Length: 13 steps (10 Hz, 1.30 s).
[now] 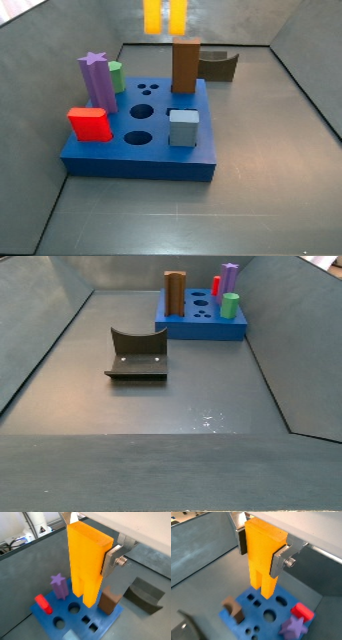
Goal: Pick up the double-square object. Move up. Move to above the board. Insert the double-square object.
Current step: Move to above the board, then insert the double-square object.
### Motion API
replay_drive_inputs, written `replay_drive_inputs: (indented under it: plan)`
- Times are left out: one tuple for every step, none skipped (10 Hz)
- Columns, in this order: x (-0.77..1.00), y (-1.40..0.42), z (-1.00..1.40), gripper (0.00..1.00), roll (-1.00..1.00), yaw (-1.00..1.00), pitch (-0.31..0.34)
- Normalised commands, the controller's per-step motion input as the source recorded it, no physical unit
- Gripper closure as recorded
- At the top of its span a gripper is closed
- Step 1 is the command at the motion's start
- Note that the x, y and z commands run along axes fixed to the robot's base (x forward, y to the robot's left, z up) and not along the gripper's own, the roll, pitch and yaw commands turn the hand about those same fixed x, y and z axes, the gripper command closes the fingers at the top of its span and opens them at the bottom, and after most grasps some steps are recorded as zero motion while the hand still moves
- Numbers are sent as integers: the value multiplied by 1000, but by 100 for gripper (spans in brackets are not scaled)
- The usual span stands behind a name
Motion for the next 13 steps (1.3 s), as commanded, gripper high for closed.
replay_drive_inputs:
  plan:
    - [141, -253, 76, 100, 9, -9, 118]
    - [503, 0, -597, 100, 313, 237, 0]
    - [371, 131, -591, 100, 164, 103, 0]
    - [234, 174, -600, 100, 104, 43, 0]
    - [317, 111, -660, 100, 84, 40, -24]
    - [394, 49, -577, 100, 83, 6, -24]
    - [366, 0, -583, 100, 113, 0, -56]
    - [354, 0, -654, 100, 179, 0, -54]
    - [194, 0, -651, 100, 217, 0, -47]
    - [0, 0, -640, 100, 216, 0, -59]
    - [-97, 0, -480, 100, 139, 0, -121]
    - [-203, 0, -423, 100, 111, 0, -129]
    - [-209, 0, -394, 100, 47, 0, -164]
